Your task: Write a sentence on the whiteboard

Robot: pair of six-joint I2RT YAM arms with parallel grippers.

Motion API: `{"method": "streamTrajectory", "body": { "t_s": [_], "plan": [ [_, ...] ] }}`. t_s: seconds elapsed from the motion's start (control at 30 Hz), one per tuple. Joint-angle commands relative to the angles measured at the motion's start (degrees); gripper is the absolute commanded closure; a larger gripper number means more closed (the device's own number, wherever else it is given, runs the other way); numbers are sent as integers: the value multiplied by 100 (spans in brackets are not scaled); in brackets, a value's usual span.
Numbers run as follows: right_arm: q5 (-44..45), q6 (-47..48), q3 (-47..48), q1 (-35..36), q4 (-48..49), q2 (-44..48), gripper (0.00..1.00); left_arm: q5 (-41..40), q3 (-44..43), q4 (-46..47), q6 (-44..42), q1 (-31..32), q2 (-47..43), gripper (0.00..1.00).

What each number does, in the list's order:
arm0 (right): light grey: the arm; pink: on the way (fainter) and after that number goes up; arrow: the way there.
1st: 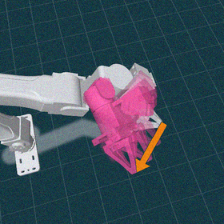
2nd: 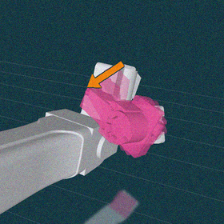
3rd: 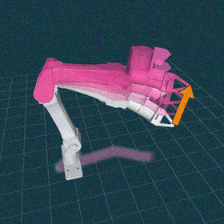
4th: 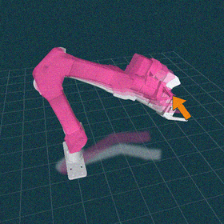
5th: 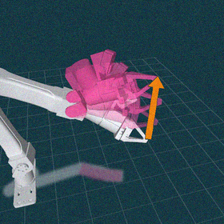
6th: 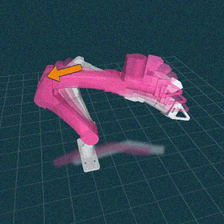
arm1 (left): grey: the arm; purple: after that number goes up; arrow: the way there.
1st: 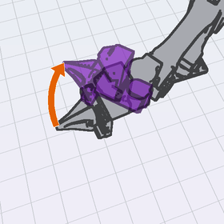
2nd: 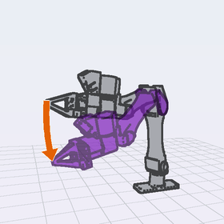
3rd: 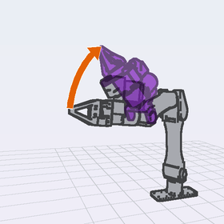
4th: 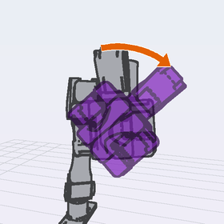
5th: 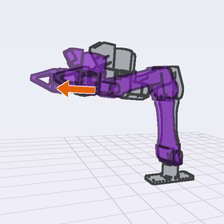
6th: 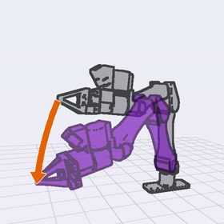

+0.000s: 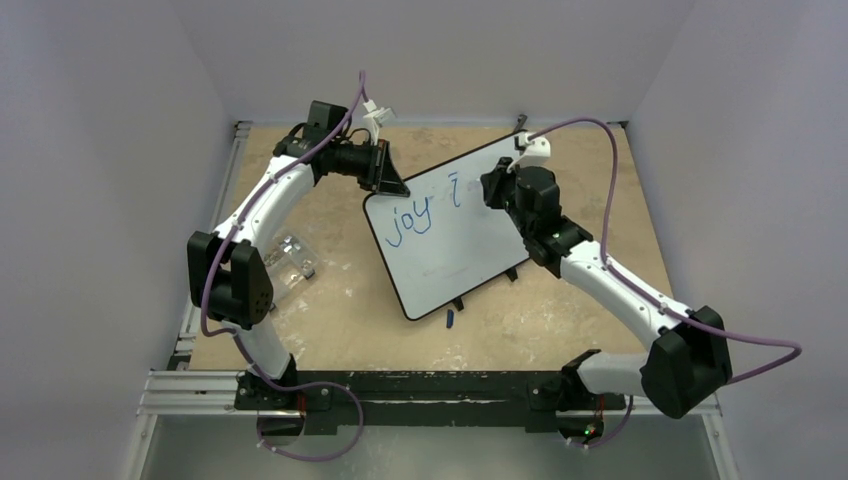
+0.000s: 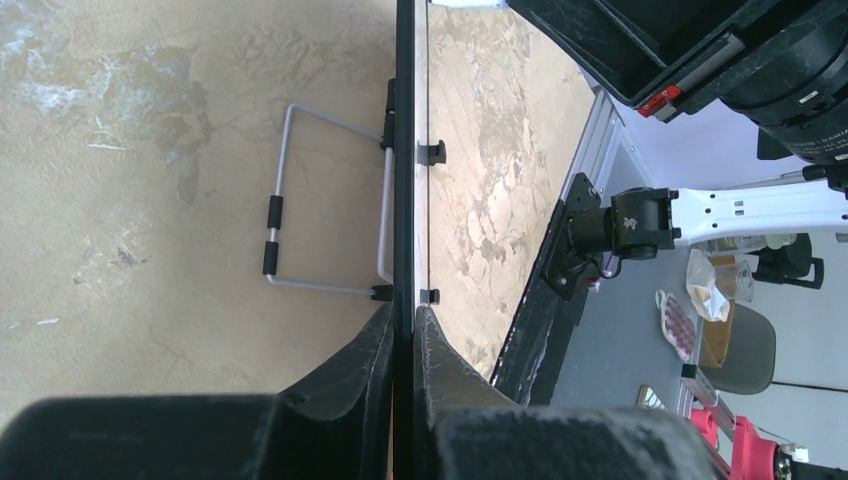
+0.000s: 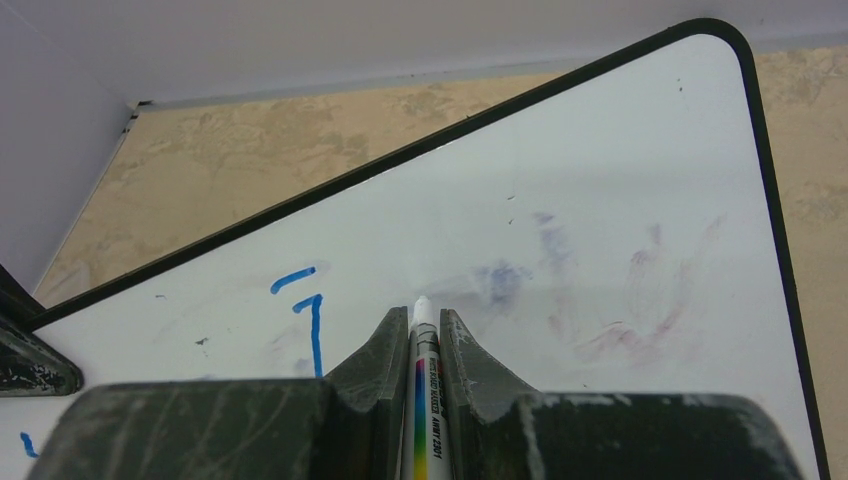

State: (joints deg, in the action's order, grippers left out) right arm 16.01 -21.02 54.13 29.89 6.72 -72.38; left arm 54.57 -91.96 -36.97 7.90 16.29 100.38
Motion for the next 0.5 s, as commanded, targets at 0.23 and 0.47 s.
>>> {"method": "streamTrajectory", "body": {
  "t_s": [0.23,0.47],
  "plan": [
    [-118,15,447,-46,342,-251,100,248,-32,364,-92,23,-317,100],
    [-490,2,484,-51,374,-413,100,265,-32,376,-72,23,-317,100]
  ]
}}
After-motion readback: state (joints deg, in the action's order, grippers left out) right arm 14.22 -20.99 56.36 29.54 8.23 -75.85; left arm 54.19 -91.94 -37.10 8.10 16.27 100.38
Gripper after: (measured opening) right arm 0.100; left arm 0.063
